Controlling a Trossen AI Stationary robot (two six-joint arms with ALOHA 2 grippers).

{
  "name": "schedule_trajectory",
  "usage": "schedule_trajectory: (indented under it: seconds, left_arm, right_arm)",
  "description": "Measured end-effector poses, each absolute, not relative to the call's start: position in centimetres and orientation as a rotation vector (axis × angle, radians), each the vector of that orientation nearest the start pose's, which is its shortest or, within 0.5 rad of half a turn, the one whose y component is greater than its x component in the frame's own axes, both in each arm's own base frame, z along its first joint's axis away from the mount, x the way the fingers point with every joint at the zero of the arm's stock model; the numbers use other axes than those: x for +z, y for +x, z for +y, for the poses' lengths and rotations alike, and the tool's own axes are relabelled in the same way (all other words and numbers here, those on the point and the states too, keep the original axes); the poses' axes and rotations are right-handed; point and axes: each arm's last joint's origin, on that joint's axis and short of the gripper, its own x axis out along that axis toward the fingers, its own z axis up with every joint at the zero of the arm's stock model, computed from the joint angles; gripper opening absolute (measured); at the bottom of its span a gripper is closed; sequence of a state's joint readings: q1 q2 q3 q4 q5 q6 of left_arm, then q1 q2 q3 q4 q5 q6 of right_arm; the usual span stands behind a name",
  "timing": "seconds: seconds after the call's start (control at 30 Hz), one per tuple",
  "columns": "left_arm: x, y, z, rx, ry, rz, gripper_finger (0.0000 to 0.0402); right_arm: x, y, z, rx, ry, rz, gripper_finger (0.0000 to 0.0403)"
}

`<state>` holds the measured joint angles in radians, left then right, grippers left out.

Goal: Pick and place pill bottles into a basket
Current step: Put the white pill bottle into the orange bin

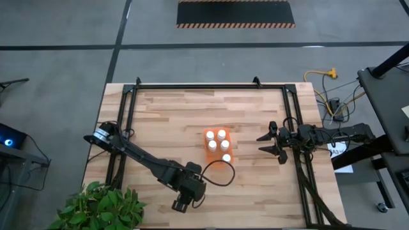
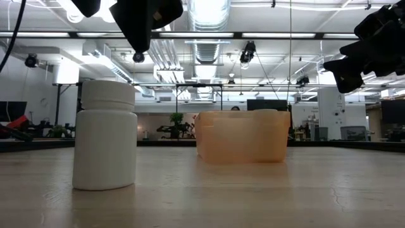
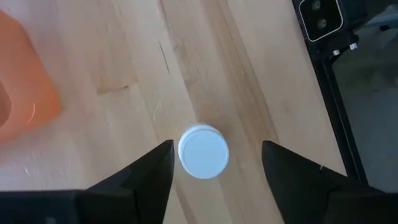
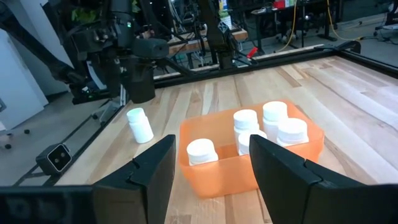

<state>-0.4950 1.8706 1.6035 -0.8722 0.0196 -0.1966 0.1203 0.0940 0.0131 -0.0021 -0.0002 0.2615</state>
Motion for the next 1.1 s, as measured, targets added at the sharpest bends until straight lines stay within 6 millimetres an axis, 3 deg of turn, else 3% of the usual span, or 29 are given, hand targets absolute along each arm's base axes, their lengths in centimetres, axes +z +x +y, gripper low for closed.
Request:
schedule_trajectory:
  seconds: [0.23, 0.47, 1.1]
  left_arm:
    - [25.7, 34.2, -18.5, -0.341, 0.101, 1.168, 0.0263]
    - [23.9, 33.9, -18.3, -0.337, 0.109, 1.199, 0.0265]
    - [22.2, 34.3, -17.8, -0.345, 0.099, 1.151, 0.0265]
  right_arm:
    - [16.0, 10.2, 1.2, 0.108, 0.256, 0.098, 0.0194]
    - [16.0, 10.2, 1.2, 0.109, 0.256, 0.098, 0.0194]
    - [16.0, 10.2, 1.2, 0.108, 0.256, 0.098, 0.0194]
